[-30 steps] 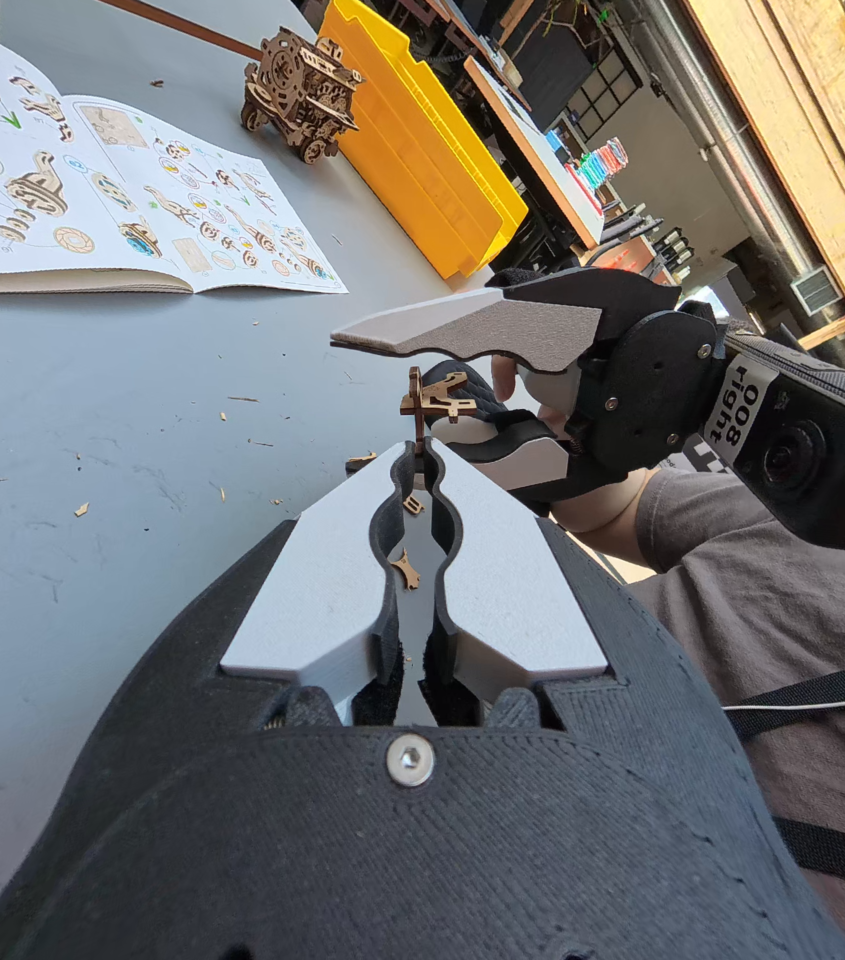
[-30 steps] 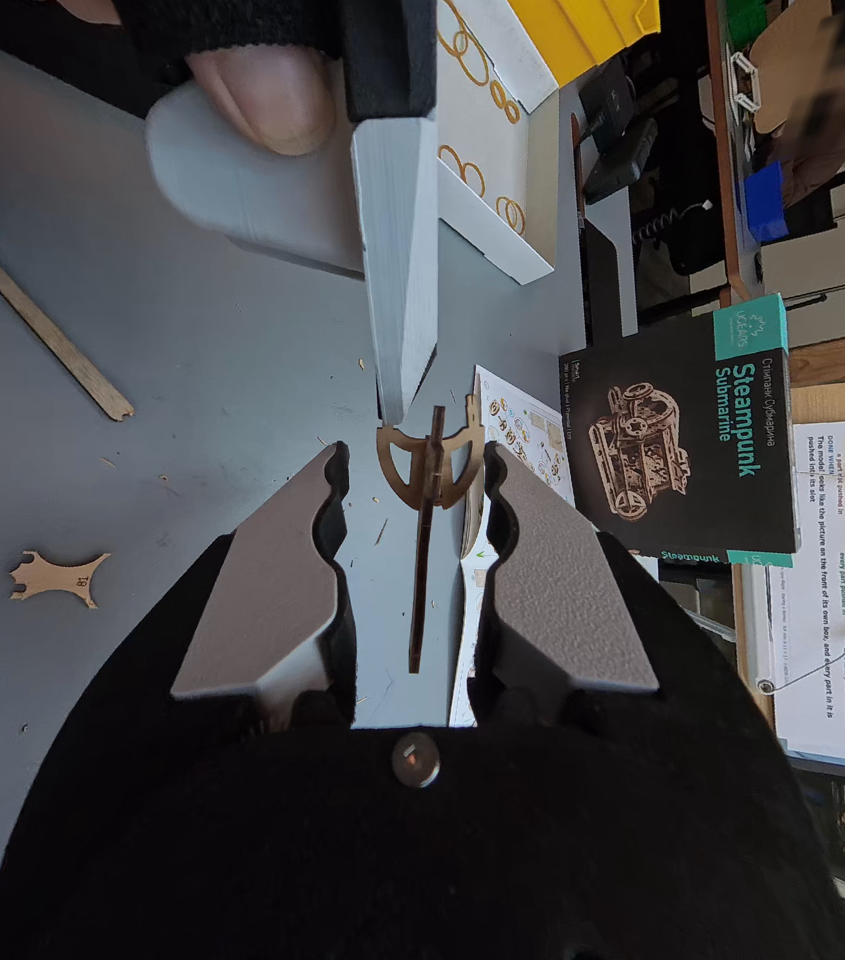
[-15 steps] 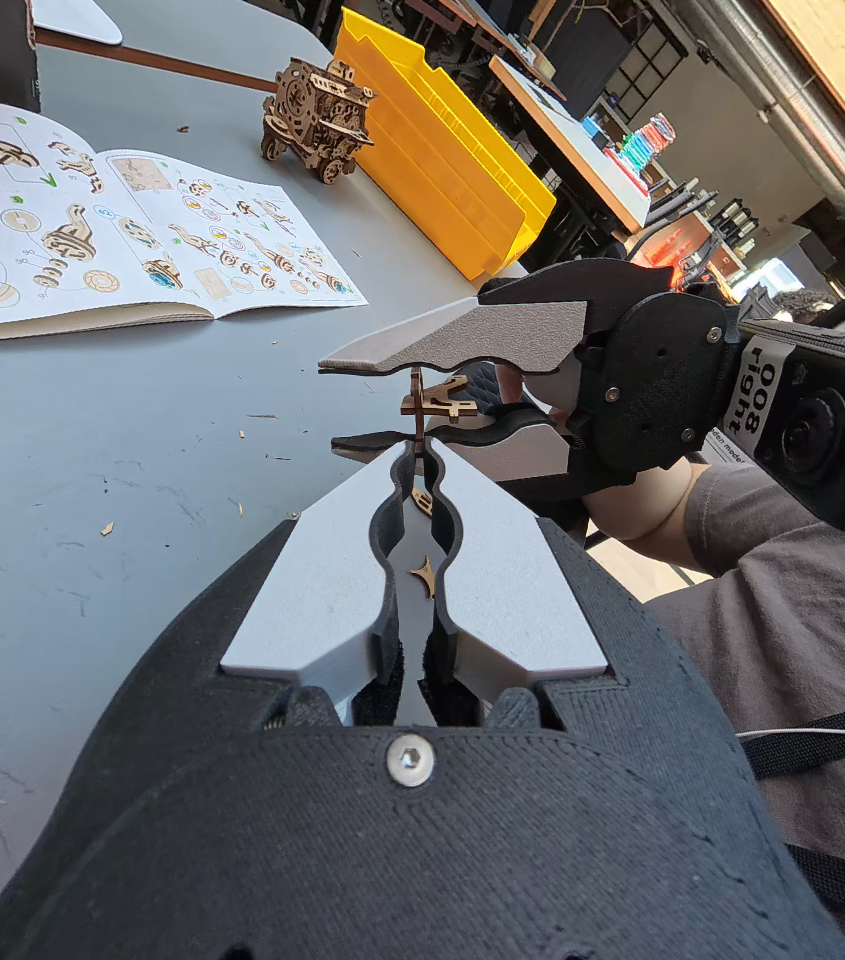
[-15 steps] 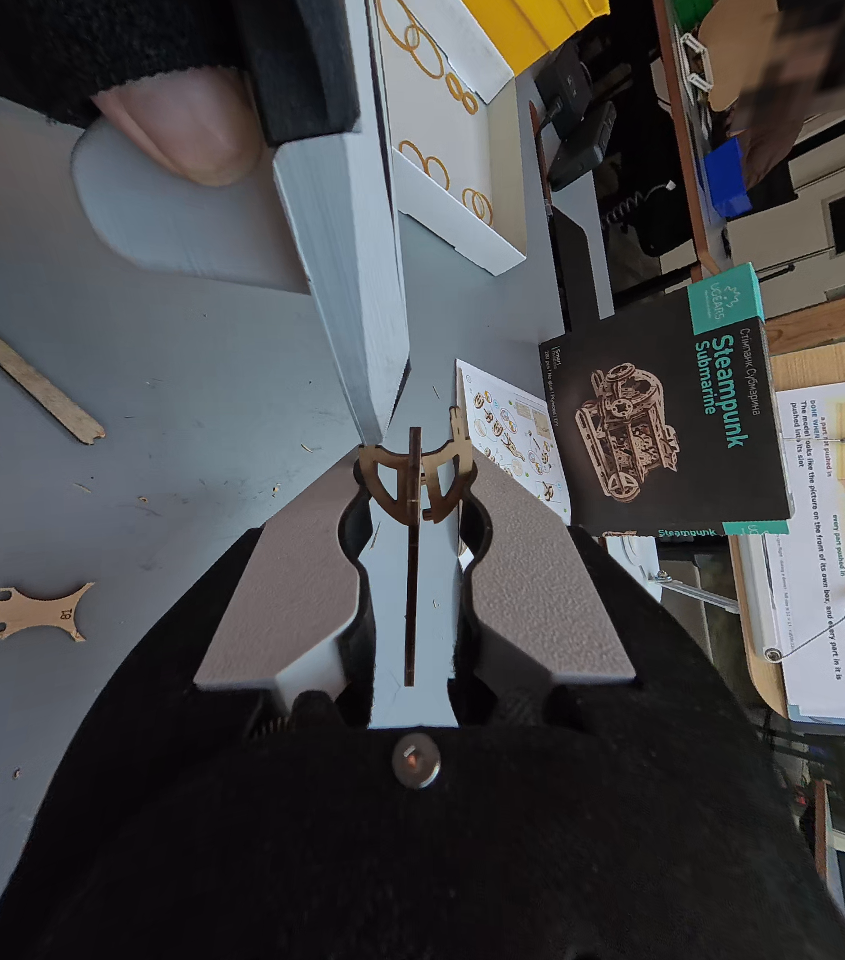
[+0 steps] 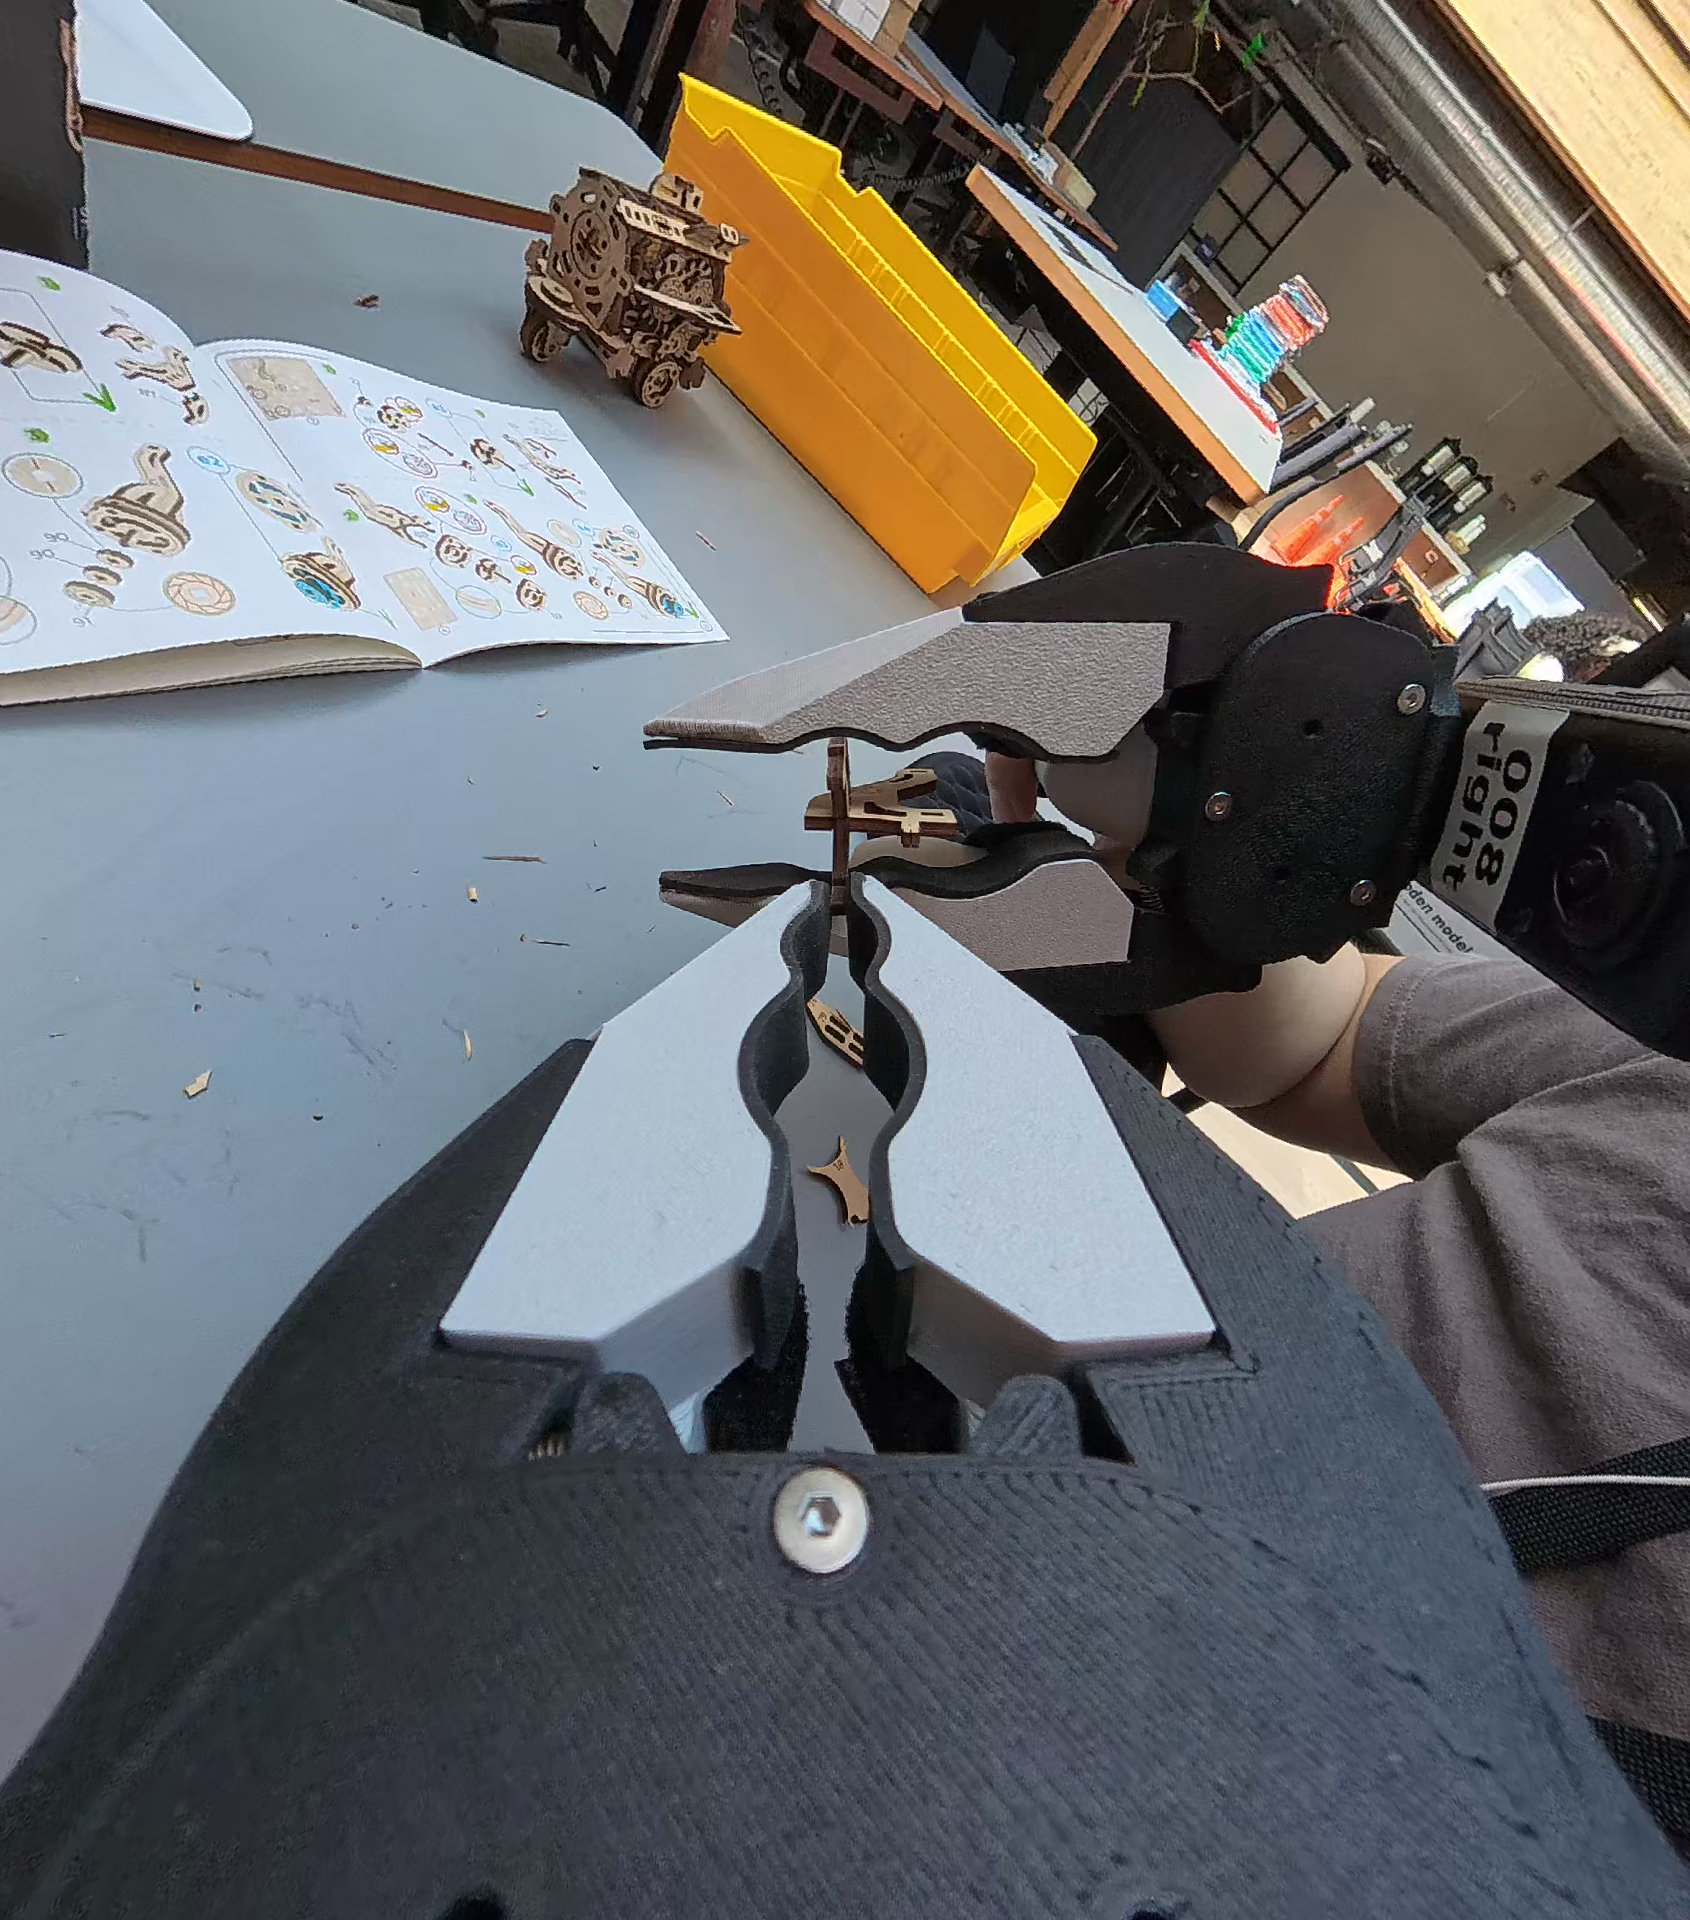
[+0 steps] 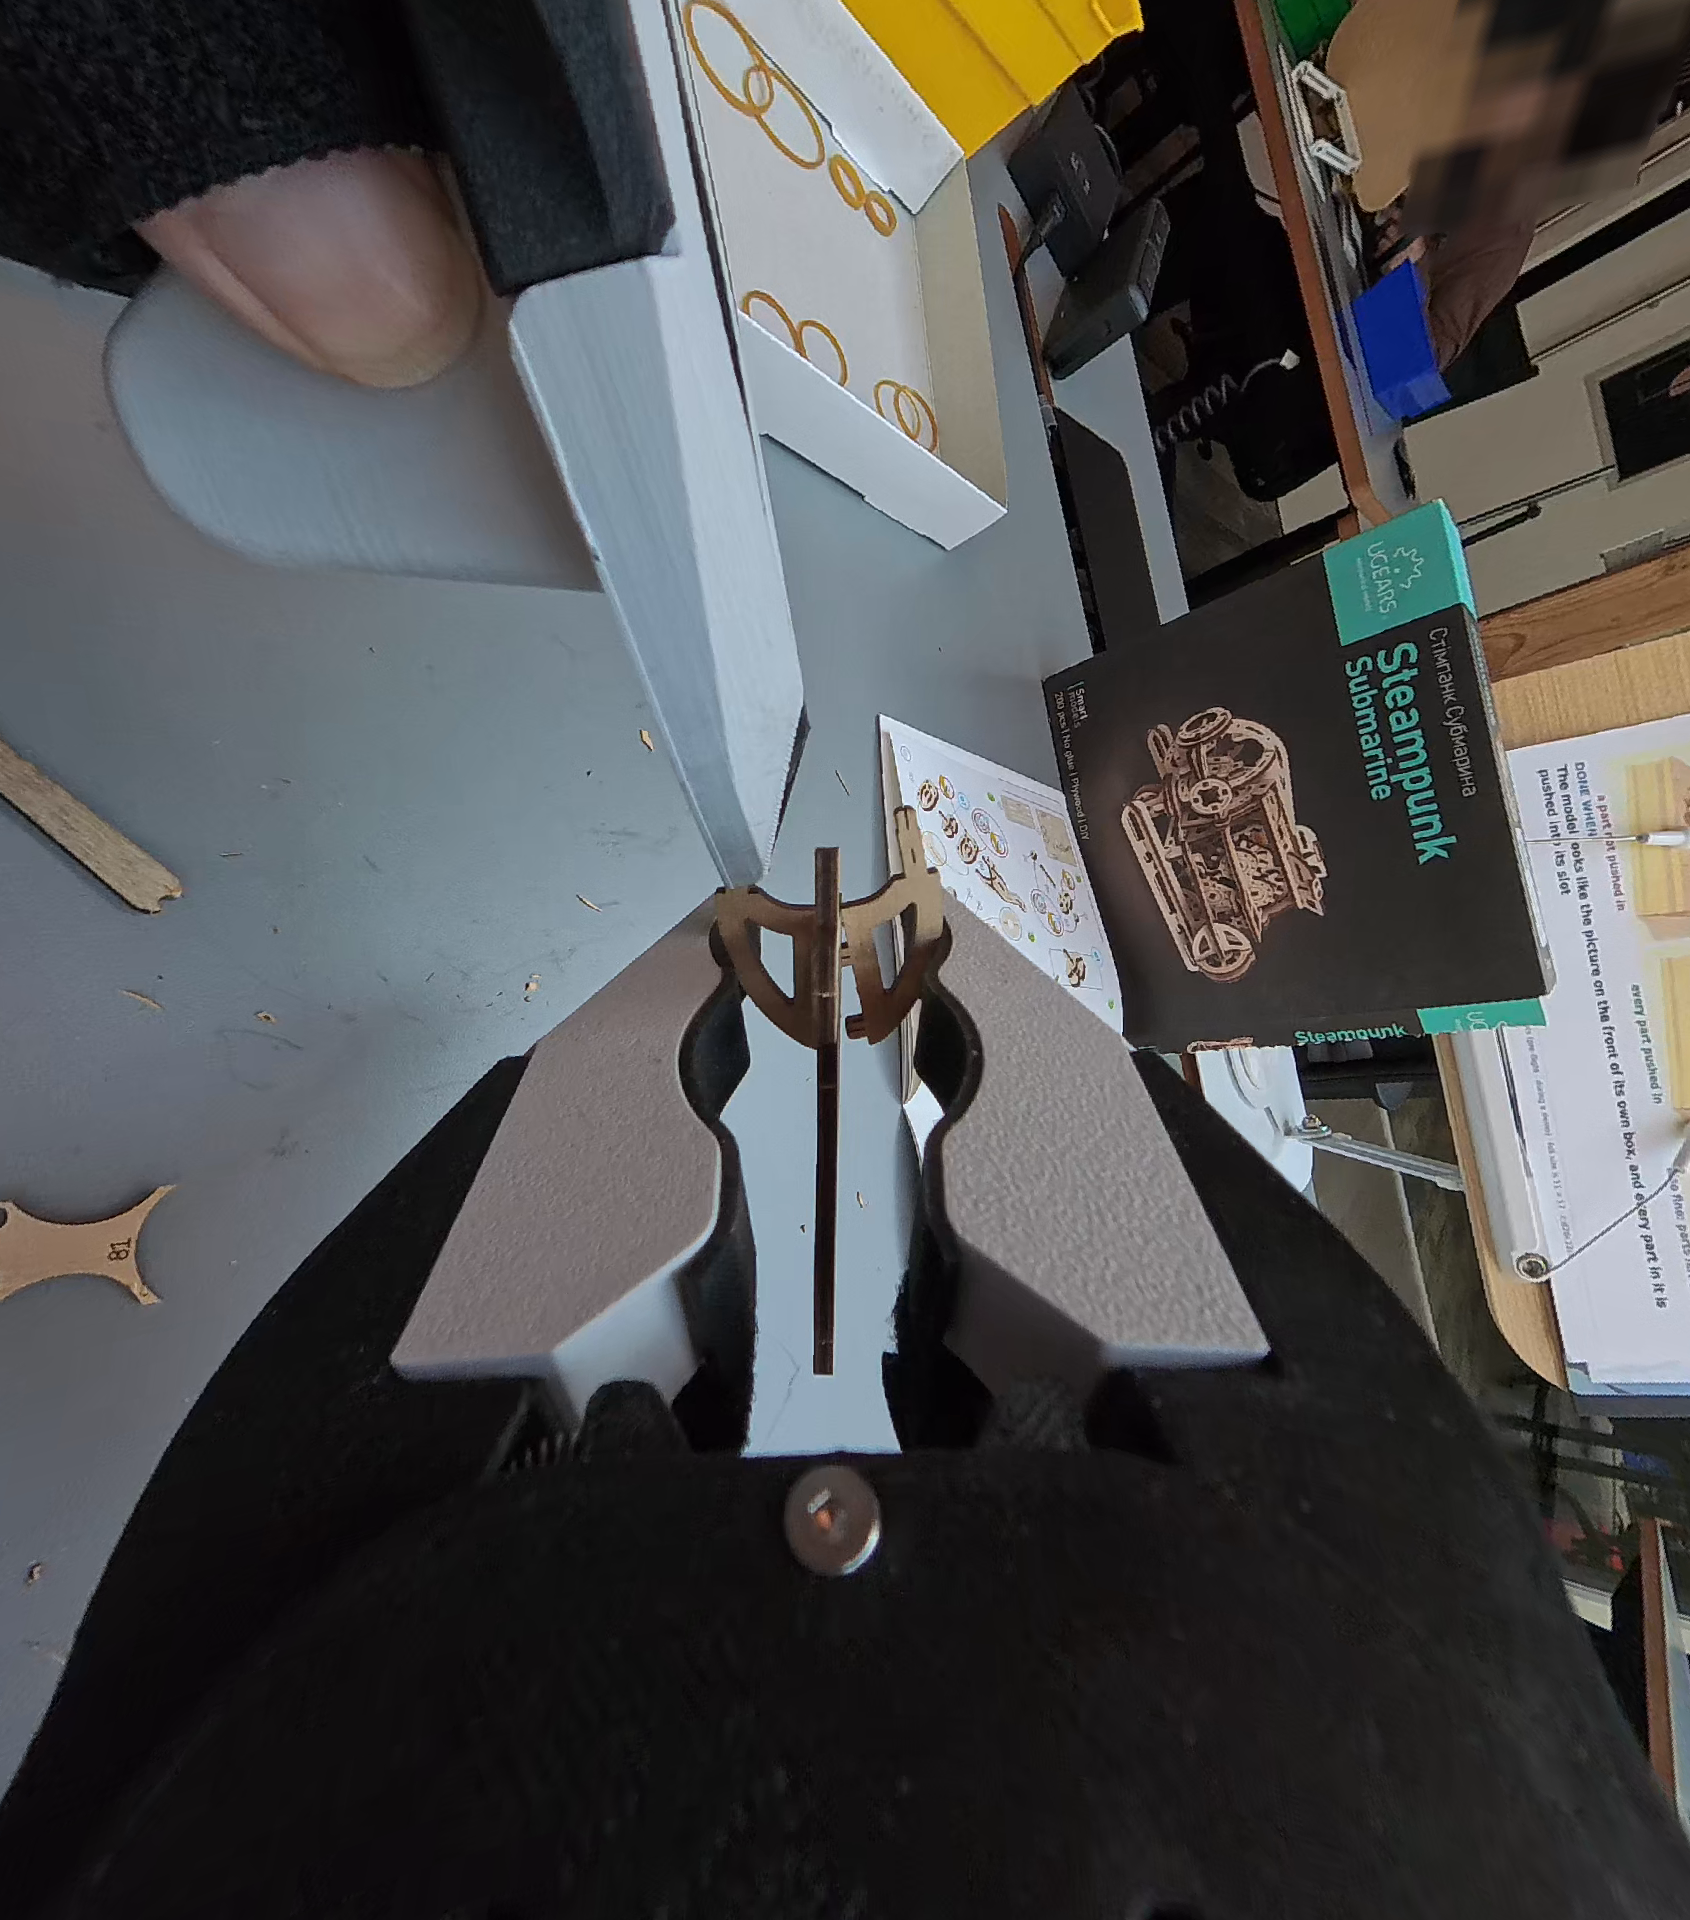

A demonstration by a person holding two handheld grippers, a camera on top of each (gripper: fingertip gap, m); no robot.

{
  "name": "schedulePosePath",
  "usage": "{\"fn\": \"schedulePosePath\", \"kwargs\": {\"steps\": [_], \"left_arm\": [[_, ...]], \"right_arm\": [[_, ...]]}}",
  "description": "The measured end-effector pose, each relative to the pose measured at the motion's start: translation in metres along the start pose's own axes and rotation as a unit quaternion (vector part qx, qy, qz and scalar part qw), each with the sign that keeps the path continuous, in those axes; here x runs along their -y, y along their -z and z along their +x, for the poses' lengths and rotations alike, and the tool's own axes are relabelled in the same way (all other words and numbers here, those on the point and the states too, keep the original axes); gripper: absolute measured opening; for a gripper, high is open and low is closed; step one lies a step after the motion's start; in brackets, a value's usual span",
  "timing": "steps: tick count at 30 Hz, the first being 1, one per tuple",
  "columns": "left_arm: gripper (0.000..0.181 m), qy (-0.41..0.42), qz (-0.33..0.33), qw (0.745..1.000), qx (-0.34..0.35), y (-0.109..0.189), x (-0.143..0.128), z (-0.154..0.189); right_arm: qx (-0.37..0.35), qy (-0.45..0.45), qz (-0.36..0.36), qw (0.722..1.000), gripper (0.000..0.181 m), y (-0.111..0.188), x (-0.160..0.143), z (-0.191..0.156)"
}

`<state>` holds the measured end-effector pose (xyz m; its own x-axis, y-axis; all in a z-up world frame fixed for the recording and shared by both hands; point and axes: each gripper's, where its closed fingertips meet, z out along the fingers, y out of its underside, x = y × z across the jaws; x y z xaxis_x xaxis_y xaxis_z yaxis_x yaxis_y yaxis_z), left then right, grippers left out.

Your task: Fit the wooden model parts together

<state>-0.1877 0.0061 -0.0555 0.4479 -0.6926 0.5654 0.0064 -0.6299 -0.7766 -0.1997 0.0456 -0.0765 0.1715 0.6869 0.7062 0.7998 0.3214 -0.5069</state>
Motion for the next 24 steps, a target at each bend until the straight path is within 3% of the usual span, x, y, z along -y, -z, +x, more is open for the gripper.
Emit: {"fn": "schedulePosePath", "kwargs": {"steps": [14,19,24], "left_arm": [[0.001,-0.031,0.009,0.999,-0.009,0.0025,0.0028,0.0057],[0.009,-0.044,0.014,0.999,-0.028,0.0055,0.0062,0.0095],[0.019,-0.121,-0.017,0.992,0.018,0.0028,0.0012,0.0044]], "right_arm": [[-0.001,0.008,0.017,1.000,0.027,0.0039,0.0036,0.0026],[-0.014,0.036,0.014,0.999,0.027,0.0050,0.0033,0.0039],[-0.009,0.047,0.003,0.999,0.026,0.0035,0.0008,0.0003]]}}
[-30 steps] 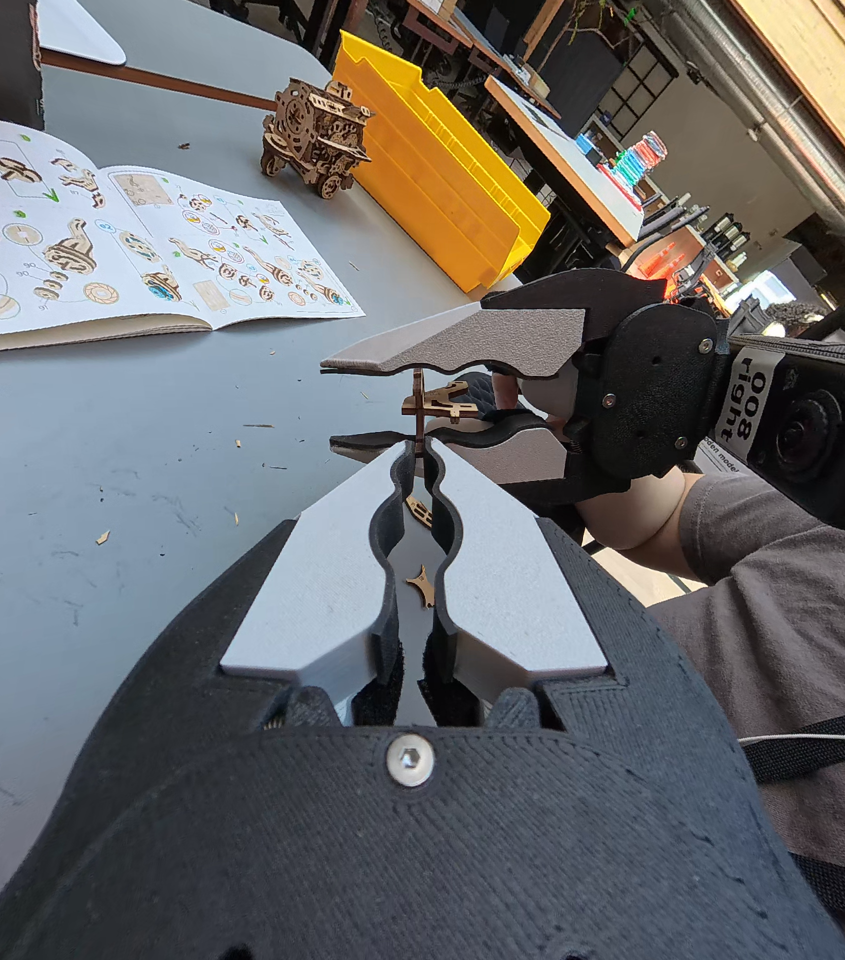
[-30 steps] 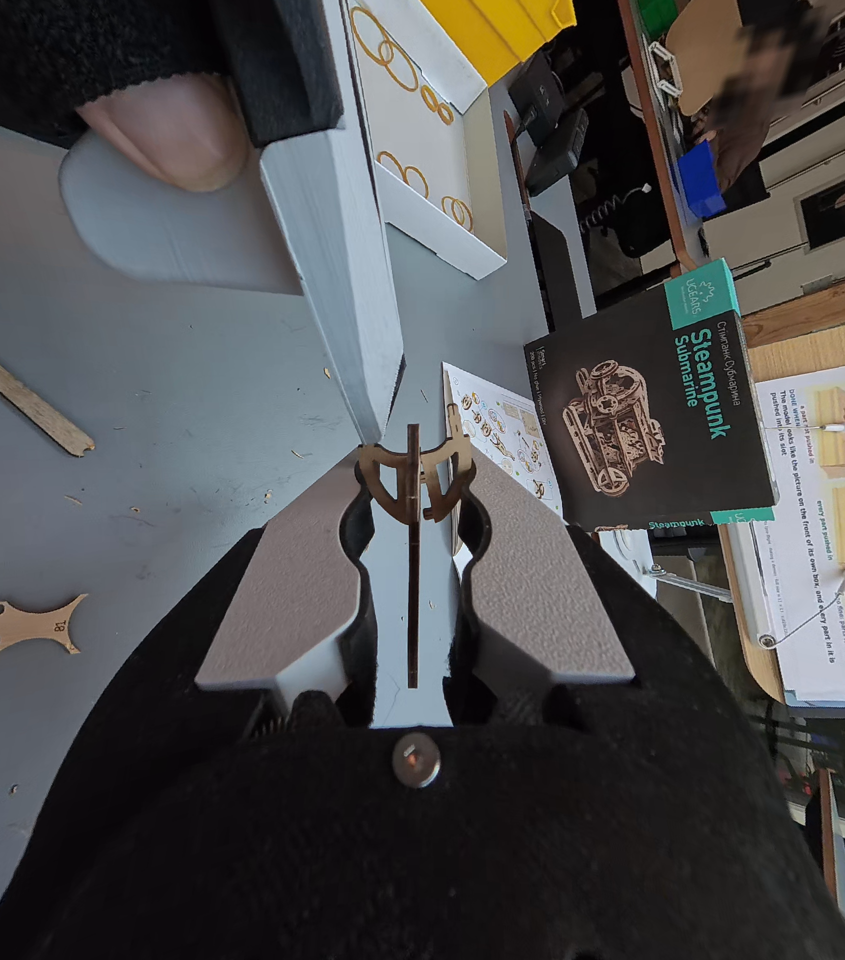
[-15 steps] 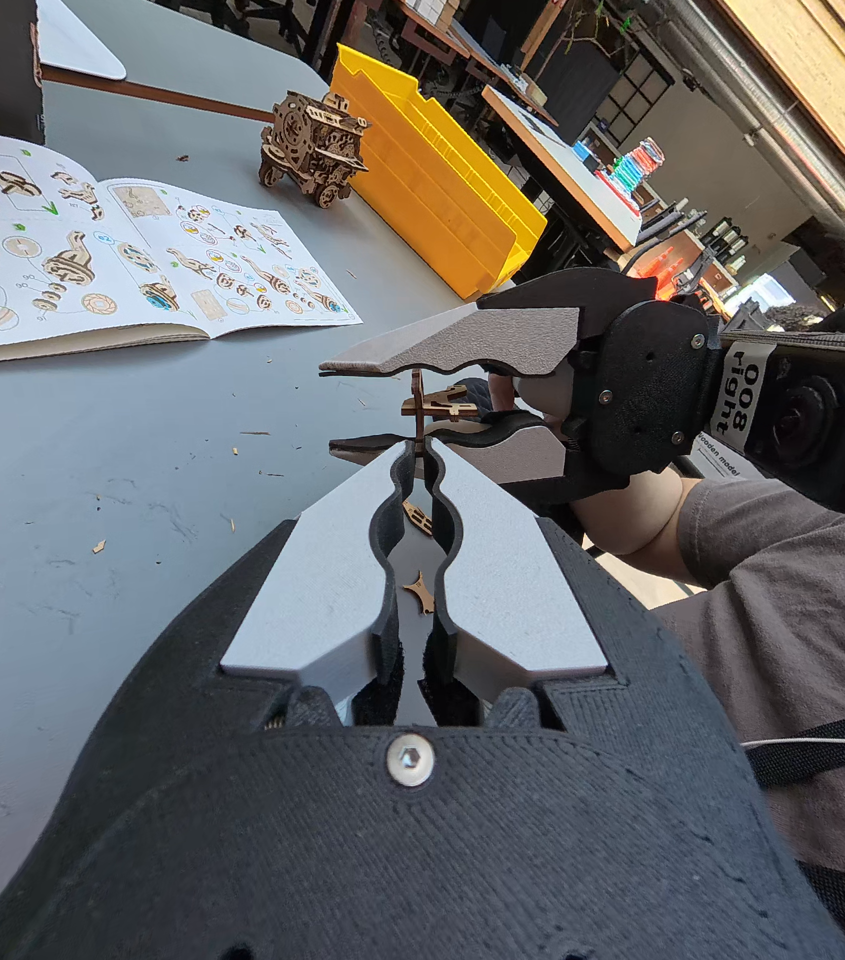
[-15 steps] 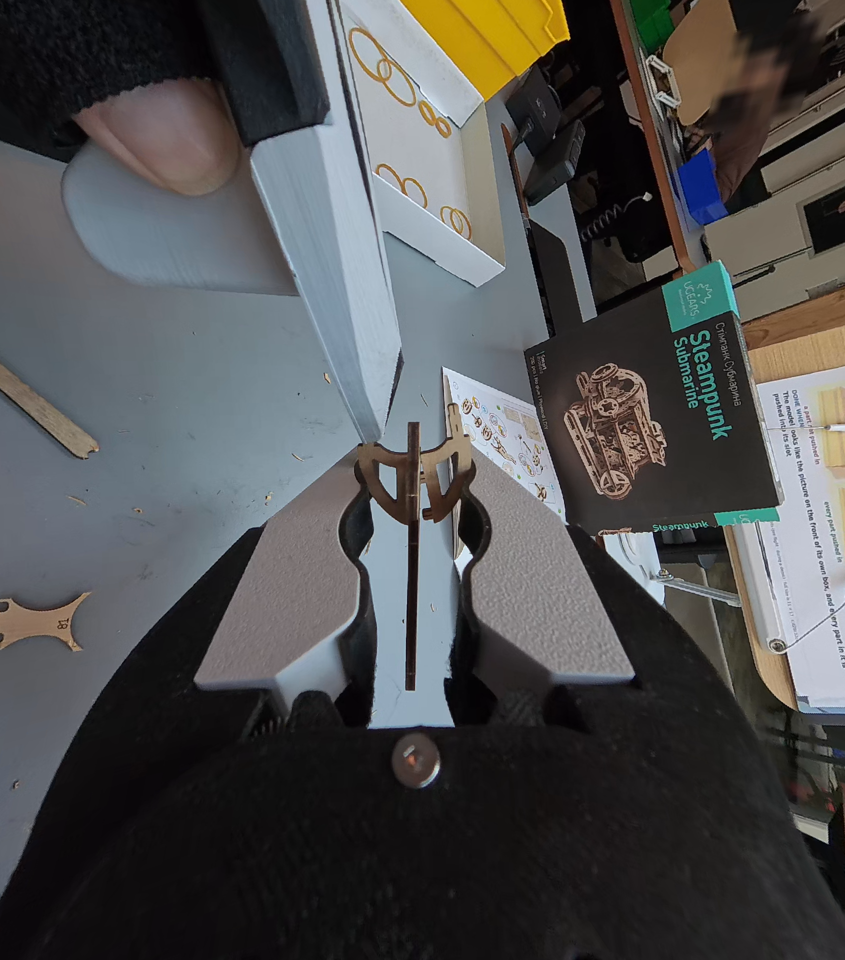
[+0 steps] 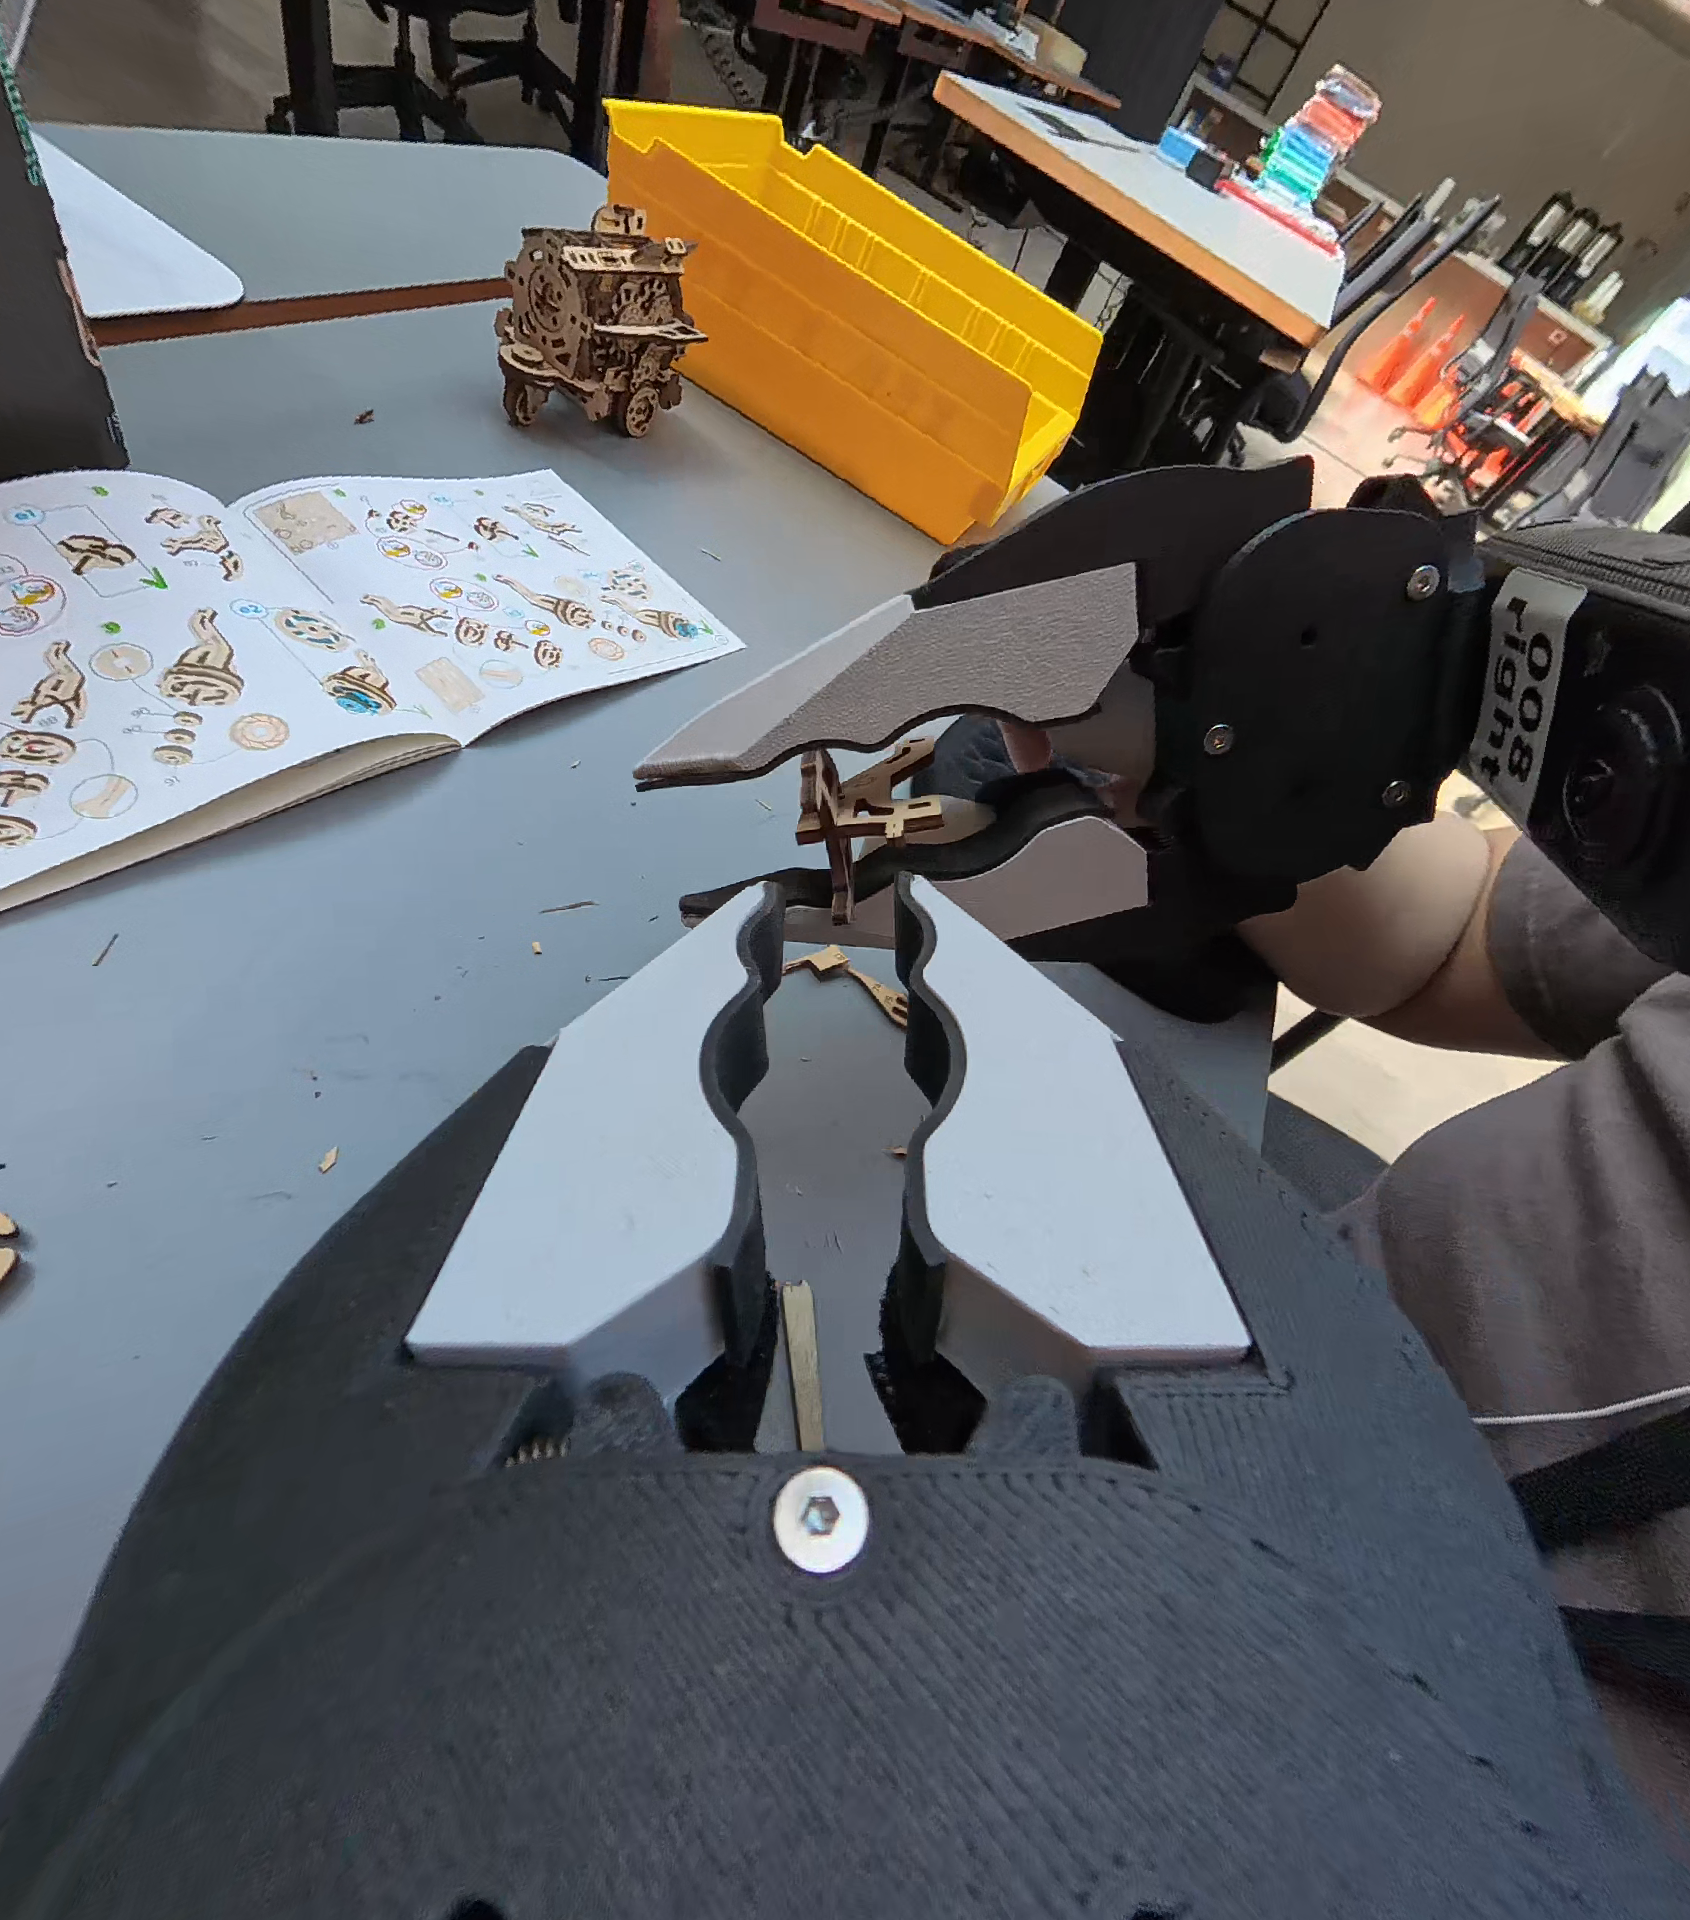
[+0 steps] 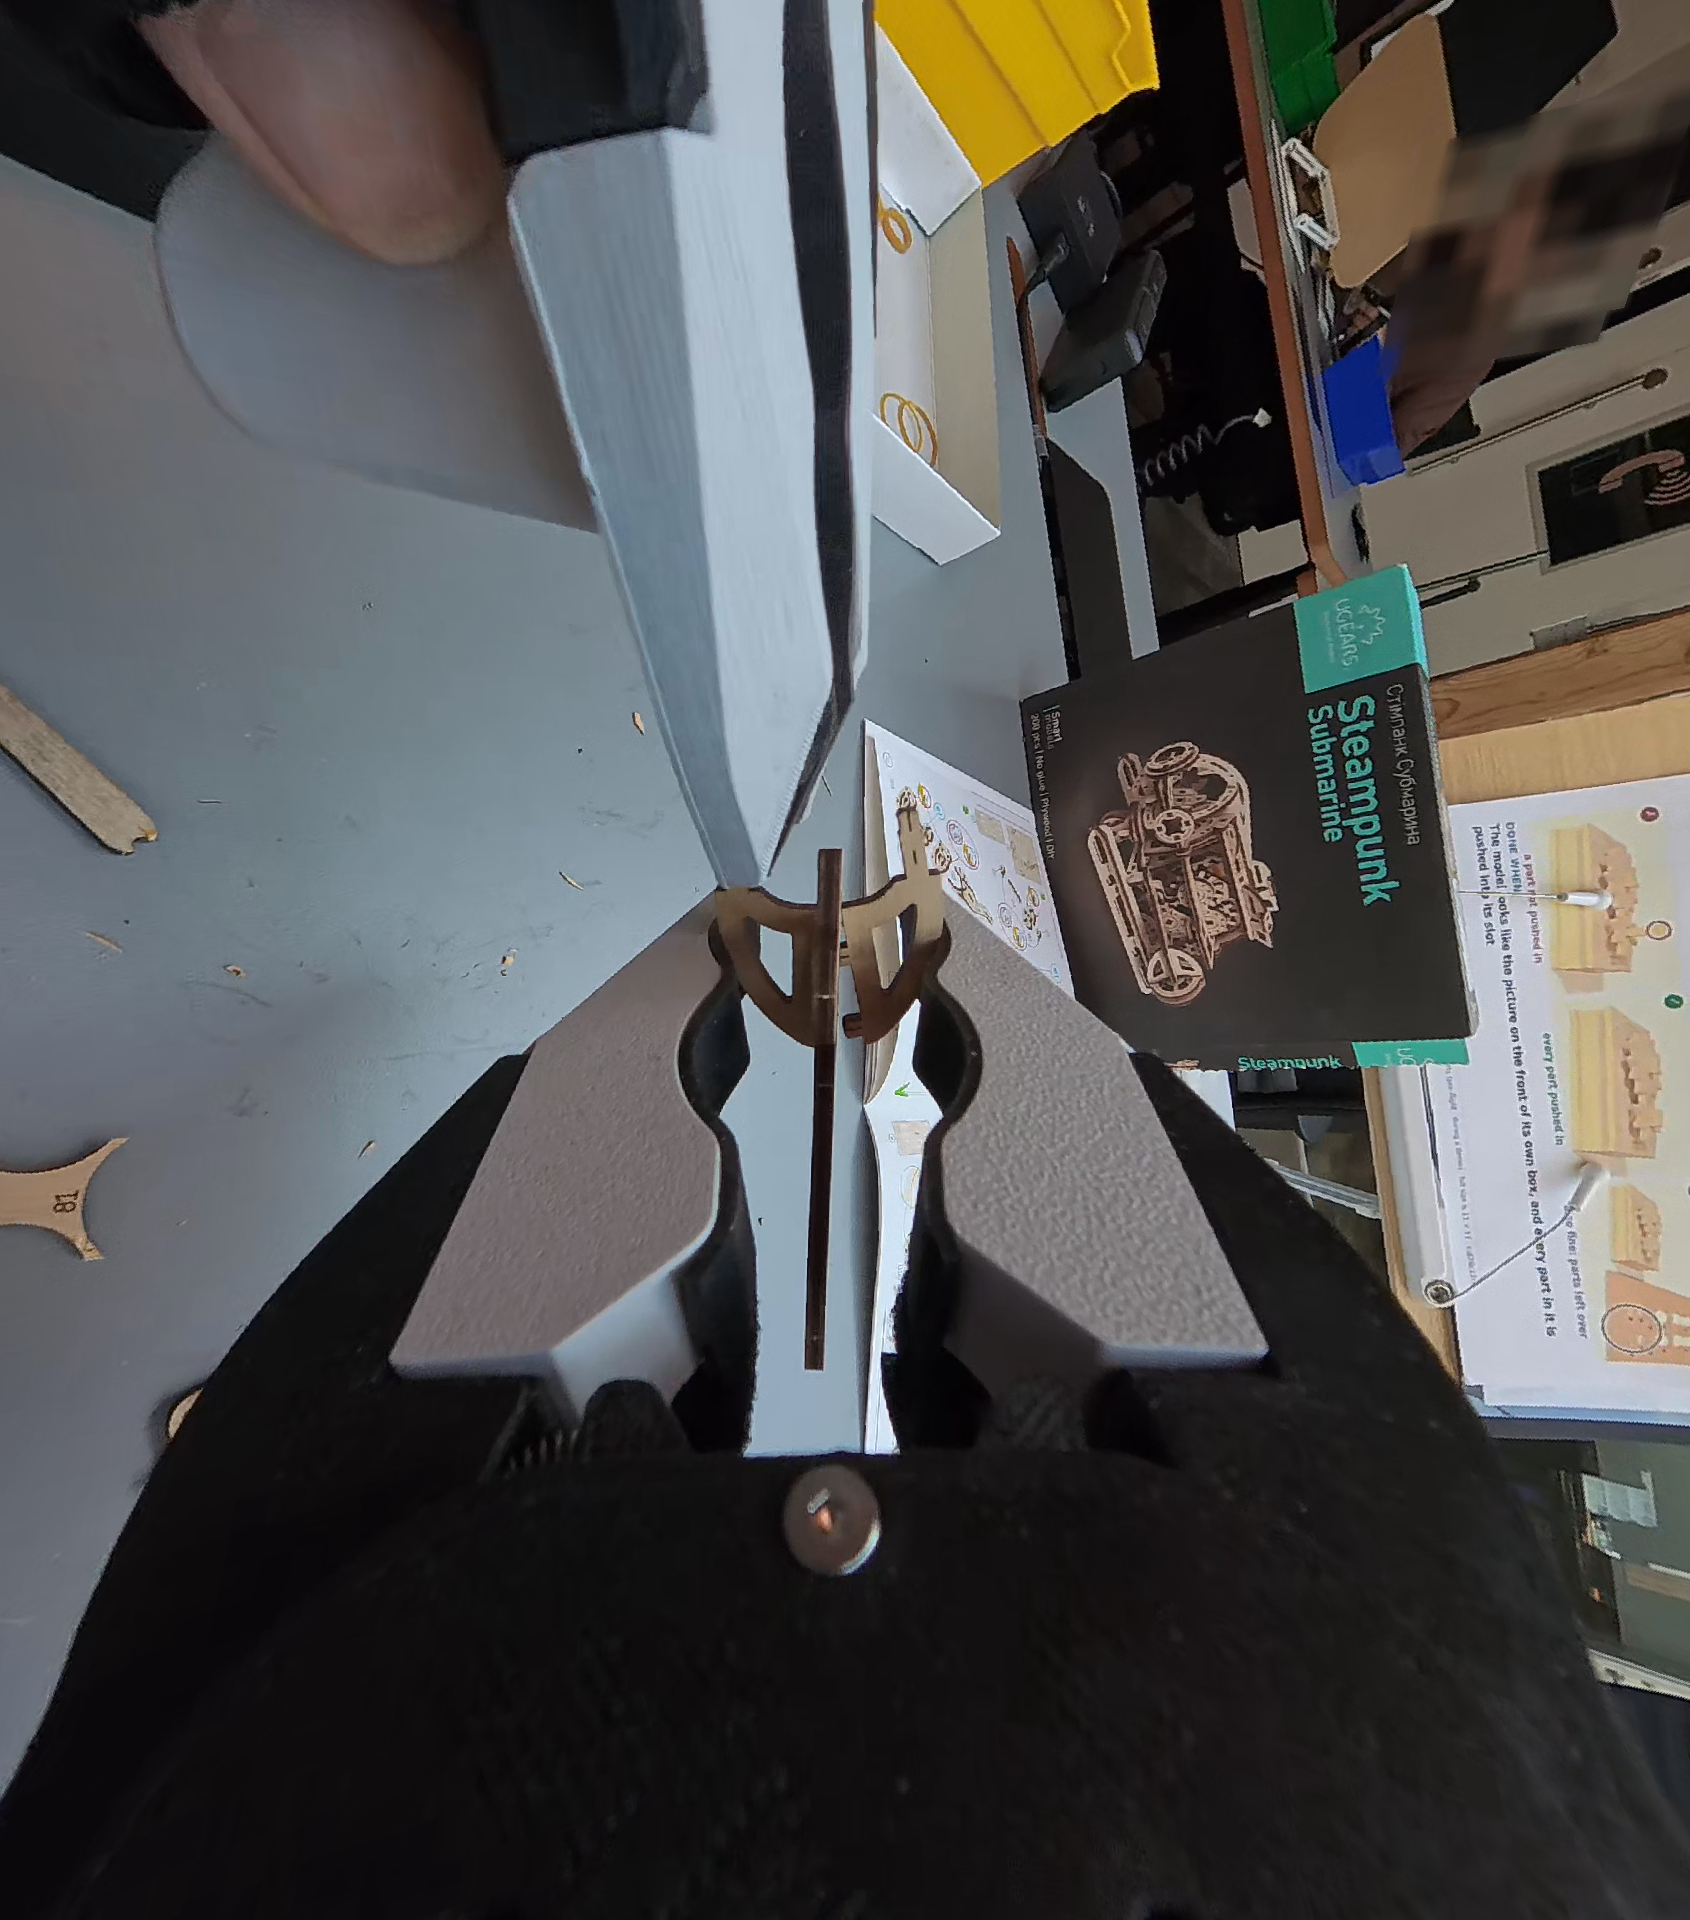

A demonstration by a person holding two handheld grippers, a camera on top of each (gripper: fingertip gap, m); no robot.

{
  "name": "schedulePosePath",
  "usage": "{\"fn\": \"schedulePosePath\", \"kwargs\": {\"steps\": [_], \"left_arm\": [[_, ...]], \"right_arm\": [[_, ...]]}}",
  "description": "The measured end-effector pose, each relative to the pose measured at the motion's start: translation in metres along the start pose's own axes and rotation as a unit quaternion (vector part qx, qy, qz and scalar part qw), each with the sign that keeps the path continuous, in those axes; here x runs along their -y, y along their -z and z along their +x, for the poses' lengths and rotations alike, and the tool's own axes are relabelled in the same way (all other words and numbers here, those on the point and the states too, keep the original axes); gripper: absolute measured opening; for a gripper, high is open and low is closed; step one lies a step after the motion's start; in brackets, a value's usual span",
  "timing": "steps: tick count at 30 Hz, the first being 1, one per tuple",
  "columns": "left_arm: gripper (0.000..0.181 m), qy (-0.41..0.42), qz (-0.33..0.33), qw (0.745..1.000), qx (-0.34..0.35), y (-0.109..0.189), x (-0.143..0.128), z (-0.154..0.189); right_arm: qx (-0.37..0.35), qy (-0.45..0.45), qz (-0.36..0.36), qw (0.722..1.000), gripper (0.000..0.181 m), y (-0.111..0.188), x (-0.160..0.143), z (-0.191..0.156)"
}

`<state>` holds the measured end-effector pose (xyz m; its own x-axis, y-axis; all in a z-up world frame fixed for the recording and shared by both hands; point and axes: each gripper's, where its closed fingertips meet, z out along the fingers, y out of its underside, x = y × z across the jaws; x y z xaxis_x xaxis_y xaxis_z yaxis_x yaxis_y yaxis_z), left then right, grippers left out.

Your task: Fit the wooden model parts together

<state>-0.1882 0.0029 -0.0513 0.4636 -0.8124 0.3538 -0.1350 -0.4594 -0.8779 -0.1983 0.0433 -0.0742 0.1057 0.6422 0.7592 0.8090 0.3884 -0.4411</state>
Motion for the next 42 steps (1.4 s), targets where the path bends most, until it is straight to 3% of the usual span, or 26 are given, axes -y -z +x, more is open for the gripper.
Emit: {"fn": "schedulePosePath", "kwargs": {"steps": [7,12,22,31,42], "left_arm": [[0.018,-0.145,-0.022,0.985,0.088,-0.006,-0.005,-0.007],[0.004,-0.067,-0.038,0.997,0.023,-0.015,-0.014,-0.001],[0.000,0.092,-0.024,0.993,-0.065,-0.014,-0.013,-0.003],[0.000,0.132,-0.070,0.987,-0.056,-0.014,-0.024,-0.011],[0.000,0.142,-0.079,0.986,-0.041,-0.017,-0.029,-0.017]], "right_arm": [[0.005,0.002,-0.004,1.000,0.027,-0.001,-0.001,-0.002],[0.013,0.003,-0.010,1.000,0.027,-0.003,-0.004,-0.004],[0.013,0.009,0.005,1.000,0.027,-0.005,-0.004,-0.005],[0.028,0.024,-0.006,0.999,0.034,-0.009,-0.010,-0.012],[0.037,0.012,-0.028,0.999,0.026,-0.015,-0.016,-0.019]]}}
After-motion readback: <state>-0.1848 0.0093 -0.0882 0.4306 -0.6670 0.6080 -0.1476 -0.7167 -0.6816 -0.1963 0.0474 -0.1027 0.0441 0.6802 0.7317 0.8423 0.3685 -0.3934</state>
